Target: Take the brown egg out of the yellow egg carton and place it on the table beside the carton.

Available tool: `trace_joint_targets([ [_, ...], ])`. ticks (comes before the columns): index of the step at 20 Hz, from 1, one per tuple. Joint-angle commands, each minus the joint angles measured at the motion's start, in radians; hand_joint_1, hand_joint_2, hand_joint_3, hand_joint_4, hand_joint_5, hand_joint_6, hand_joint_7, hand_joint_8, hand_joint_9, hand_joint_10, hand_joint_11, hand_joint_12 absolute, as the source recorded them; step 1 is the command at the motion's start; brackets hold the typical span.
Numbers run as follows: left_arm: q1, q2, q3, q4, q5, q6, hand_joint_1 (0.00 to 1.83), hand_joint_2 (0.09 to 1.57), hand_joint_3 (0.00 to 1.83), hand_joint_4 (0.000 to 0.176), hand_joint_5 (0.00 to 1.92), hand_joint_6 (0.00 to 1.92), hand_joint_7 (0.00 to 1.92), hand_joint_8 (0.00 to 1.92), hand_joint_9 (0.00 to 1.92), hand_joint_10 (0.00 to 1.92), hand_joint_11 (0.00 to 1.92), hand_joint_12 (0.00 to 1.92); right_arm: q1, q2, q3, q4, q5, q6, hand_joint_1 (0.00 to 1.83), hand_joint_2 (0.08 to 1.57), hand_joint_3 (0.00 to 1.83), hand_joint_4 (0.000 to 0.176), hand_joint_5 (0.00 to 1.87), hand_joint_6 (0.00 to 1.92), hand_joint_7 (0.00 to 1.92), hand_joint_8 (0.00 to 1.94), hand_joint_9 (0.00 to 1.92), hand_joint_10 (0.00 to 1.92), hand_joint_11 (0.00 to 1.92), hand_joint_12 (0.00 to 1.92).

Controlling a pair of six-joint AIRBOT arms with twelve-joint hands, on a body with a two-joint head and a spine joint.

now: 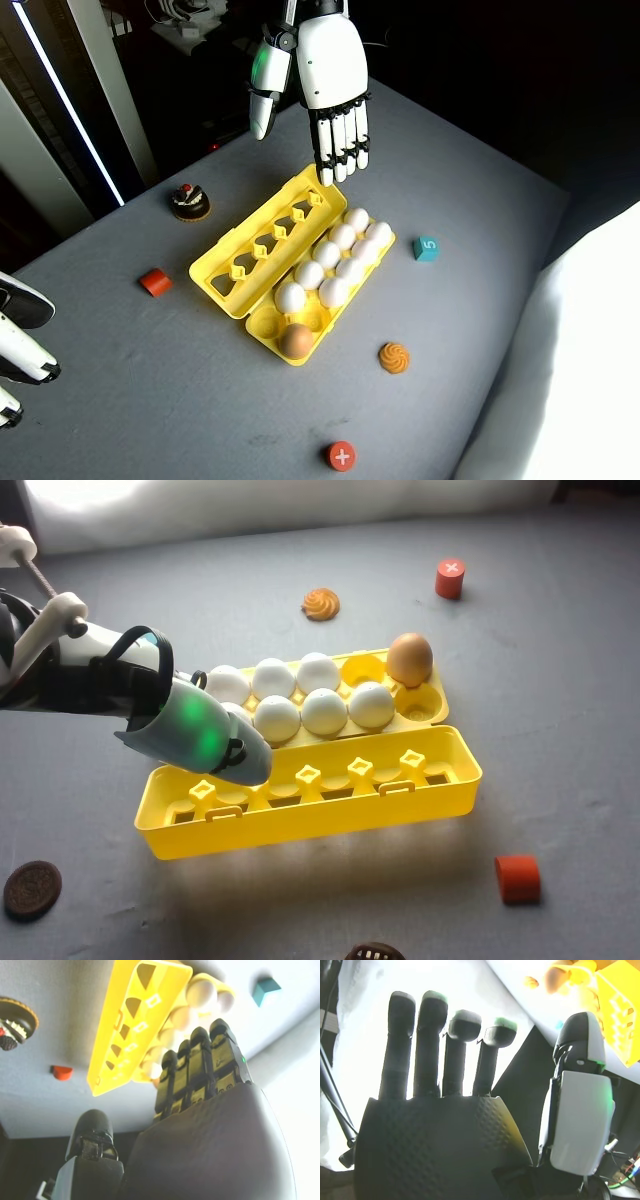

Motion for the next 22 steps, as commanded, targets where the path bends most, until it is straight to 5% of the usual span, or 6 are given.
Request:
trace_joint_targets([
  [1, -0.009, -0.004, 0.001, 0.042, -0.033, 0.0, 0.0, 0.96, 0.17, 0.0, 0.0, 0.01, 0.0, 0.01, 0.0, 0.0, 0.0, 0.01, 0.012, 0.003, 0.001, -0.026, 0.098, -0.003, 0.09, 0.88, 0.13, 0.0, 0.07, 0.05, 0.03, 0.05, 0.0, 0.05, 0.0, 0.09],
  [3, -0.01, -0.004, 0.002, 0.043, -0.033, 0.002, 0.0, 1.03, 0.05, 0.0, 0.0, 0.0, 0.0, 0.0, 0.0, 0.0, 0.0, 0.0, 0.01, 0.0, 0.001, -0.026, 0.098, -0.004, 0.09, 0.94, 0.01, 0.0, 0.11, 0.0, 0.06, 0.0, 0.02, 0.01, 0.0, 0.06],
  [16, -0.011, -0.004, 0.004, 0.048, -0.033, 0.008, 0.0, 1.05, 0.03, 0.0, 0.0, 0.0, 0.0, 0.0, 0.0, 0.0, 0.0, 0.0, 0.047, -0.095, 0.062, -0.026, 0.013, -0.068, 0.16, 0.85, 0.0, 0.0, 0.1, 0.01, 0.01, 0.0, 0.0, 0.0, 0.0, 0.0],
  [17, -0.011, -0.004, 0.004, 0.048, -0.033, 0.008, 0.0, 1.05, 0.03, 0.0, 0.0, 0.0, 0.0, 0.0, 0.0, 0.0, 0.0, 0.0, 0.053, -0.108, 0.08, -0.026, -0.015, -0.061, 0.17, 0.83, 0.0, 0.009, 0.09, 0.0, 0.0, 0.0, 0.0, 0.0, 0.0, 0.0],
  [20, -0.011, -0.004, 0.004, 0.048, -0.033, 0.008, 0.0, 1.1, 0.01, 0.0, 0.0, 0.0, 0.0, 0.0, 0.0, 0.0, 0.0, 0.0, 0.066, -0.158, 0.14, -0.025, -0.072, -0.024, 0.14, 0.72, 0.0, 0.077, 0.3, 0.02, 0.0, 0.0, 0.0, 0.0, 0.0, 0.0],
  [22, -0.011, -0.004, 0.003, 0.048, -0.033, 0.009, 0.0, 1.1, 0.01, 0.0, 0.0, 0.0, 0.0, 0.0, 0.0, 0.0, 0.0, 0.0, 0.082, -0.209, 0.195, -0.025, -0.106, -0.003, 0.26, 0.71, 0.0, 0.095, 0.46, 0.03, 0.0, 0.0, 0.0, 0.0, 0.0, 0.0],
])
